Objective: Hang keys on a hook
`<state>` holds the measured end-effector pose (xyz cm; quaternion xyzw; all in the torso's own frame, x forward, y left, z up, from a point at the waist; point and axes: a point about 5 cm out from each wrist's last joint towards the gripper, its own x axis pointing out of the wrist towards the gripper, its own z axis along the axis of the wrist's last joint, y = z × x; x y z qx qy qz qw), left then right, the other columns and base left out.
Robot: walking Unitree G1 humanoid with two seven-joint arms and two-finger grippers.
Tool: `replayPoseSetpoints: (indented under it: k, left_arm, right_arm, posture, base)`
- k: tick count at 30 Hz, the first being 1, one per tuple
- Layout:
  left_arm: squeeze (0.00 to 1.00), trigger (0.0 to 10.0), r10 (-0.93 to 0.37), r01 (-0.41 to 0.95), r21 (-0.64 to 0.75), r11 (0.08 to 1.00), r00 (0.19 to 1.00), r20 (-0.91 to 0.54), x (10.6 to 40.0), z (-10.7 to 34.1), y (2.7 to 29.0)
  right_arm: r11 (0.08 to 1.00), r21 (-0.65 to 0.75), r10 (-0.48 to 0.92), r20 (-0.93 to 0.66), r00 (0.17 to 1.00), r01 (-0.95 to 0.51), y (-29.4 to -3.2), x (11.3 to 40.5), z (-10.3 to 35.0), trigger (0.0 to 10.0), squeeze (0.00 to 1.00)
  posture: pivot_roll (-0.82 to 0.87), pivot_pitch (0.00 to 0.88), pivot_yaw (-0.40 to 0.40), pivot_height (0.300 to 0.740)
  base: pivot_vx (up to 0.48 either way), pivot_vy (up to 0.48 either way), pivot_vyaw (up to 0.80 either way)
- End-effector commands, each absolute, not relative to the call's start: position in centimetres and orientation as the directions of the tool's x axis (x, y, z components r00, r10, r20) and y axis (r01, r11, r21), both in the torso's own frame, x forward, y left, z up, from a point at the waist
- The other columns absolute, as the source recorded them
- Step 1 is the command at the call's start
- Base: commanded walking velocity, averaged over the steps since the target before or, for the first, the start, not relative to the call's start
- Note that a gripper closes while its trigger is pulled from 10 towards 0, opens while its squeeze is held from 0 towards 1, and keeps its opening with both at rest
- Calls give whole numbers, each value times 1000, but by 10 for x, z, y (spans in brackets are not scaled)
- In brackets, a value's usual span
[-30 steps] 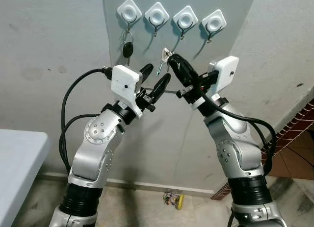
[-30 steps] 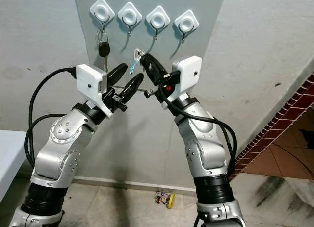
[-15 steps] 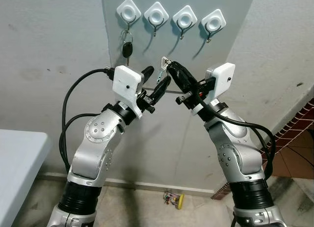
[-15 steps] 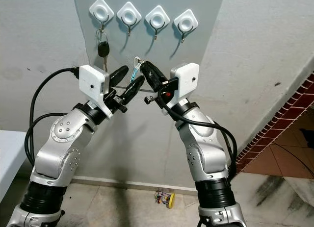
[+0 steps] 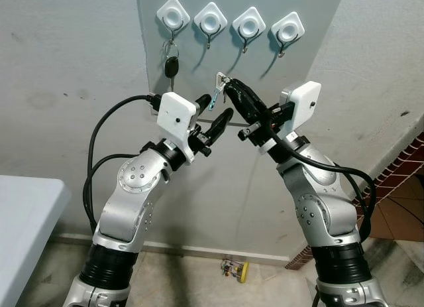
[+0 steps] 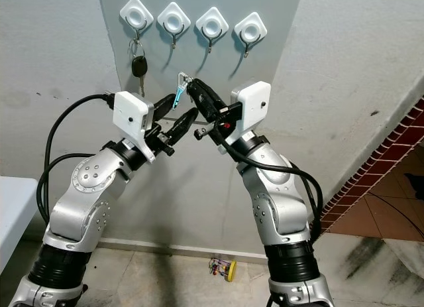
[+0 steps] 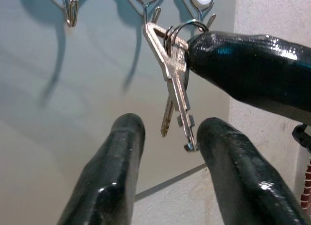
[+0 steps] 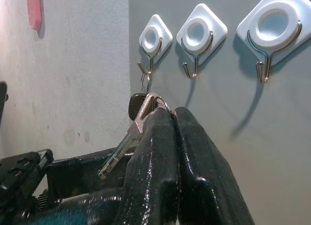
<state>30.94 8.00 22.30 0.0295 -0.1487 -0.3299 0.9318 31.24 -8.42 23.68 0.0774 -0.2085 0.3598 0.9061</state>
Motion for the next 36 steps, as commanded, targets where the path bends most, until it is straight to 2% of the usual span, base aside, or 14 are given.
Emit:
replayPoseSetpoints:
  k: [1, 8, 9, 10, 11, 17, 18, 20, 21, 22, 23, 36]
  left_arm:
    - [0, 10000, -632, 610, 168, 774, 733, 252, 311, 226, 79]
    - [0, 10000, -633, 611, 168, 774, 732, 252, 310, 226, 79]
    - [0, 9373, -633, 611, 167, 774, 732, 253, 310, 226, 79]
    - [0, 9373, -633, 611, 166, 774, 732, 254, 310, 226, 79]
    - [0, 10000, -634, 612, 168, 773, 732, 250, 310, 226, 79]
    - [0, 10000, -636, 614, 168, 771, 729, 253, 310, 227, 78]
    - [0, 4784, -638, 617, 165, 769, 727, 256, 310, 228, 78]
    - [0, 5176, -638, 617, 165, 770, 728, 253, 310, 227, 78]
    - [0, 4745, -639, 619, 163, 769, 726, 255, 310, 228, 78]
    - [0, 980, -639, 620, 159, 768, 725, 258, 309, 228, 78]
    - [0, 0, -638, 620, 158, 768, 725, 259, 309, 228, 79]
    - [0, 0, -647, 632, 149, 761, 719, 255, 308, 228, 79]
  right_arm:
    - [716, -37, 636, 446, 630, -697, -84, 307, 242, 10000, 0]
    - [712, -44, 646, 430, 630, -700, -85, 306, 238, 10000, 0]
    - [712, -44, 648, 428, 630, -701, -85, 306, 238, 10000, 0]
    - [711, -46, 650, 425, 630, -702, -85, 306, 237, 10000, 0]
    - [710, -46, 651, 424, 630, -703, -85, 306, 237, 10000, 0]
    - [709, -52, 656, 415, 631, -703, -85, 305, 234, 10000, 0]
    - [708, -52, 657, 414, 630, -704, -85, 304, 234, 10000, 0]
    - [708, -51, 657, 413, 630, -705, -85, 304, 233, 10000, 0]
    - [708, -52, 658, 412, 631, -704, -86, 304, 233, 10000, 0]
    - [709, -52, 658, 409, 632, -704, -86, 304, 232, 10000, 0]
    - [709, -52, 658, 408, 633, -704, -86, 304, 232, 10000, 0]
    - [713, -52, 655, 405, 638, -699, -87, 303, 231, 10000, 0]
  posture:
    - [-116, 43, -40, 740]
    - [-115, 41, -41, 740]
    - [-115, 41, -41, 740]
    - [-115, 39, -40, 740]
    - [-115, 39, -40, 740]
    - [-114, 36, -40, 740]
    - [-114, 39, -38, 740]
    - [-113, 37, -39, 740]
    - [-114, 40, -39, 740]
    - [-114, 40, -39, 740]
    - [-114, 43, -38, 740]
    - [-114, 49, -38, 740]
  base:
    - [0, 0, 0]
    - [0, 0, 0]
    - [0, 0, 0]
    - [0, 0, 0]
    - [0, 0, 0]
    - [0, 0, 0]
    - [0, 0, 0]
    - [0, 0, 0]
    - [0, 0, 0]
    - [0, 0, 0]
    - [0, 0, 0]
    - [0, 0, 0]
